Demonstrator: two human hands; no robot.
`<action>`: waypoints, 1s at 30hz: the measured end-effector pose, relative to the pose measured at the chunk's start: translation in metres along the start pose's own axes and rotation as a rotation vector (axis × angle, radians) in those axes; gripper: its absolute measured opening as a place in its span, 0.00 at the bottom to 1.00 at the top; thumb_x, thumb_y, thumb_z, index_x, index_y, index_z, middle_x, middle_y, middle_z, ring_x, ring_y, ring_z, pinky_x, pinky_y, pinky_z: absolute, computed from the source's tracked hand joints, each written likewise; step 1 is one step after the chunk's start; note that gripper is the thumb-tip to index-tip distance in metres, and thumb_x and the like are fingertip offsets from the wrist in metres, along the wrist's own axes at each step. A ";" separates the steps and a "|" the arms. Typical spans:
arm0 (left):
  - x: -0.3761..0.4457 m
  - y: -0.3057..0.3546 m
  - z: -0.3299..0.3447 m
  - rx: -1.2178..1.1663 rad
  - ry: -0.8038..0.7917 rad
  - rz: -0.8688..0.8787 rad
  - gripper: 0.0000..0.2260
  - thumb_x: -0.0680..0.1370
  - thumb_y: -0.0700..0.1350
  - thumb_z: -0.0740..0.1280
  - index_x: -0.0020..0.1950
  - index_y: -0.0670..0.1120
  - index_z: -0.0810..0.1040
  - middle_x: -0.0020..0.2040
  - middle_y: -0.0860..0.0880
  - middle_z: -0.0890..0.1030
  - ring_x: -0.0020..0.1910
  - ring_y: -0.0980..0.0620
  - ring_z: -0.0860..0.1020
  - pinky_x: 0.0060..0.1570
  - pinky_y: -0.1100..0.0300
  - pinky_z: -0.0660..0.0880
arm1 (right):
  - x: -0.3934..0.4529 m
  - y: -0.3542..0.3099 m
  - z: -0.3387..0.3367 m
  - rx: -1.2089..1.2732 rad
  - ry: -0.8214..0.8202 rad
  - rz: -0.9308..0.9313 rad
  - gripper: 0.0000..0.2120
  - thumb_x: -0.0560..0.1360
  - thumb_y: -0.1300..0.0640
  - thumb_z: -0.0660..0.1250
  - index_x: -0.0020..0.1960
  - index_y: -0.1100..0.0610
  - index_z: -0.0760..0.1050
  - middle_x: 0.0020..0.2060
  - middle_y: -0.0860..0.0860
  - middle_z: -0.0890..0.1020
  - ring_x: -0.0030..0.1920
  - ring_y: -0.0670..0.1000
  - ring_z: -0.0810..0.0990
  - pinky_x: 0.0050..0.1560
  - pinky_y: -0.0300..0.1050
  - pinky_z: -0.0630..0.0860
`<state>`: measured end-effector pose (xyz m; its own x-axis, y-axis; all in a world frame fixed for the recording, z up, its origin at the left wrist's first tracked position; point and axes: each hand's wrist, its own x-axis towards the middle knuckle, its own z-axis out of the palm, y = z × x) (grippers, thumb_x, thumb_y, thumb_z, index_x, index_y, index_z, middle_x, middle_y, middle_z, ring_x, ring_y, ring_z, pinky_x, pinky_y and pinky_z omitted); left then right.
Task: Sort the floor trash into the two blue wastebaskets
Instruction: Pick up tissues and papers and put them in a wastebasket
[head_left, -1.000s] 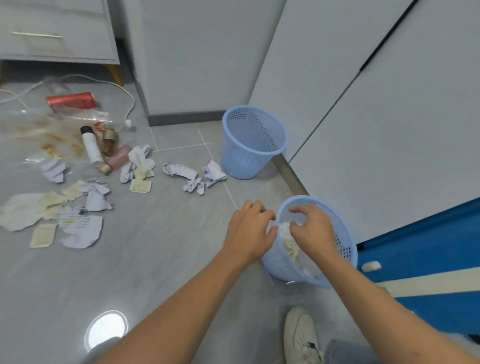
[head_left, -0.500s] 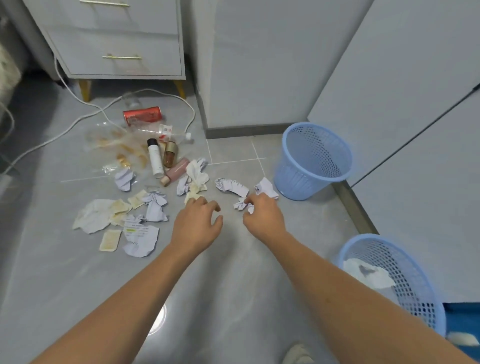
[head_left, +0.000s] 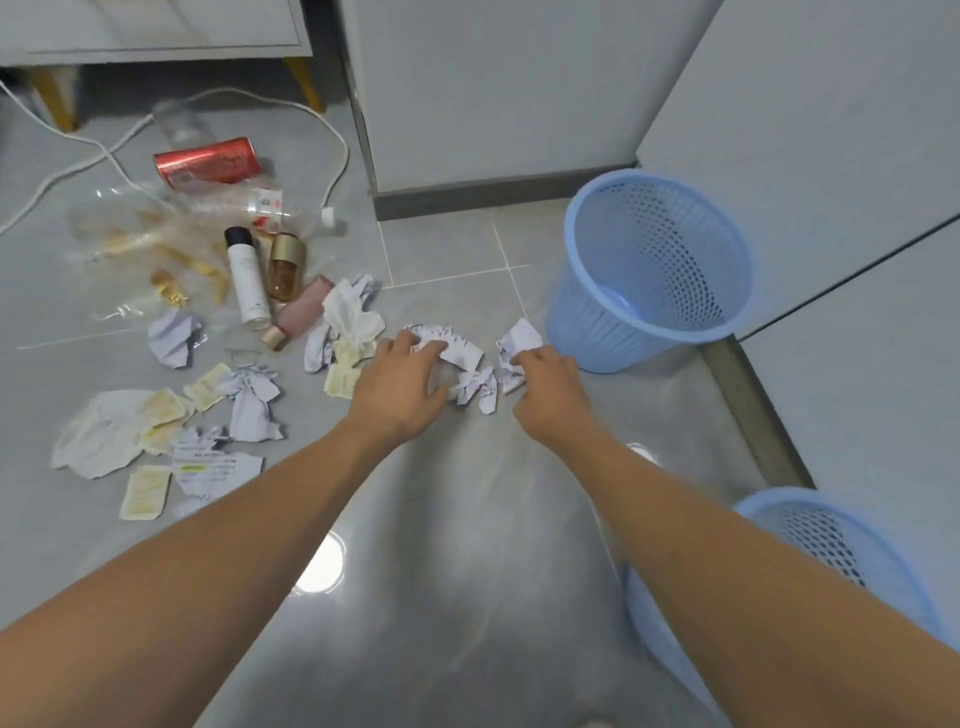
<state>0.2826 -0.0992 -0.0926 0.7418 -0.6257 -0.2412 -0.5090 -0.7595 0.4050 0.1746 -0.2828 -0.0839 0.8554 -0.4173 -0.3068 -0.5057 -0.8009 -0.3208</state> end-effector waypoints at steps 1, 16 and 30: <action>0.014 -0.005 0.008 0.013 0.025 0.027 0.27 0.77 0.55 0.67 0.76 0.54 0.69 0.73 0.43 0.68 0.72 0.38 0.65 0.64 0.42 0.73 | 0.015 0.006 0.007 -0.014 0.018 -0.038 0.24 0.74 0.64 0.63 0.71 0.57 0.72 0.67 0.56 0.73 0.65 0.63 0.69 0.66 0.51 0.65; 0.046 0.003 0.090 0.226 0.061 0.295 0.13 0.75 0.53 0.69 0.59 0.54 0.78 0.63 0.45 0.71 0.57 0.39 0.73 0.51 0.48 0.72 | 0.010 0.051 0.078 0.112 0.157 0.139 0.19 0.74 0.55 0.71 0.64 0.49 0.74 0.60 0.52 0.72 0.55 0.58 0.71 0.57 0.47 0.69; -0.046 0.146 -0.005 -0.146 0.123 0.580 0.17 0.73 0.42 0.72 0.61 0.53 0.78 0.58 0.49 0.74 0.53 0.45 0.75 0.38 0.53 0.76 | -0.145 0.039 -0.059 0.340 0.691 0.263 0.21 0.69 0.55 0.74 0.61 0.48 0.77 0.57 0.49 0.74 0.55 0.56 0.77 0.54 0.53 0.78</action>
<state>0.1764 -0.1810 -0.0177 0.4107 -0.8985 0.1552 -0.7868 -0.2631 0.5583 0.0369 -0.2793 0.0013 0.5240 -0.8332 0.1767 -0.6109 -0.5122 -0.6037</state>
